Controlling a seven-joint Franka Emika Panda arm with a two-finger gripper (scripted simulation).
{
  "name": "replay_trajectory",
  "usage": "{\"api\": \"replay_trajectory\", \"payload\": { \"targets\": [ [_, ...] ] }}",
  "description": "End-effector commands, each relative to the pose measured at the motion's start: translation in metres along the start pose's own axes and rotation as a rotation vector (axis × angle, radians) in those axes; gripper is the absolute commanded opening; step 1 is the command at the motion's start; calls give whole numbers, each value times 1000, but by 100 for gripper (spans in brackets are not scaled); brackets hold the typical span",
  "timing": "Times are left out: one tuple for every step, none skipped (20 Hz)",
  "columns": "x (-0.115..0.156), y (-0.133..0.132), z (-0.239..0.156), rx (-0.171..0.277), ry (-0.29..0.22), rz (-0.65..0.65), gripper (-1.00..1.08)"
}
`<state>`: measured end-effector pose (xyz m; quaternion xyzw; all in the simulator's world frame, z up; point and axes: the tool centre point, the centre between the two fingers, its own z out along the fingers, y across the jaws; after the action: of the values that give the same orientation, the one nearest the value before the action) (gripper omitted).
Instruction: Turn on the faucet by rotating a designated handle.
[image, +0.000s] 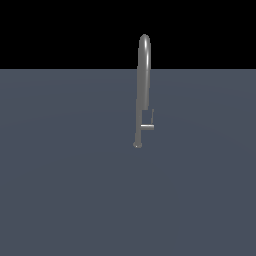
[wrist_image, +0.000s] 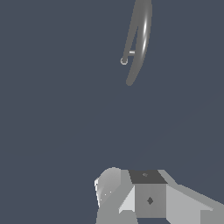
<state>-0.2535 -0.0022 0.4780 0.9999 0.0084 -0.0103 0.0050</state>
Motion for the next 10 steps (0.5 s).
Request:
{"api": "replay_trajectory", "payload": {
  "targets": [
    [0,0,0,0,0,0,-100],
    [0,0,0,0,1,0,-100],
    [0,0,-1,2,2,1,-100],
    [0,0,-2,4,5,2,-100],
    [0,0,-3,8,9,4,-100],
    [0,0,-5,12,14,6,-100],
    [0,0,-7,18,21,8,-100],
    [1,1,-10,25,28,12,-100],
    [1,1,-13,32,36,15,-100],
    [1,1,-17,41,45,19,-100]
  ]
}}
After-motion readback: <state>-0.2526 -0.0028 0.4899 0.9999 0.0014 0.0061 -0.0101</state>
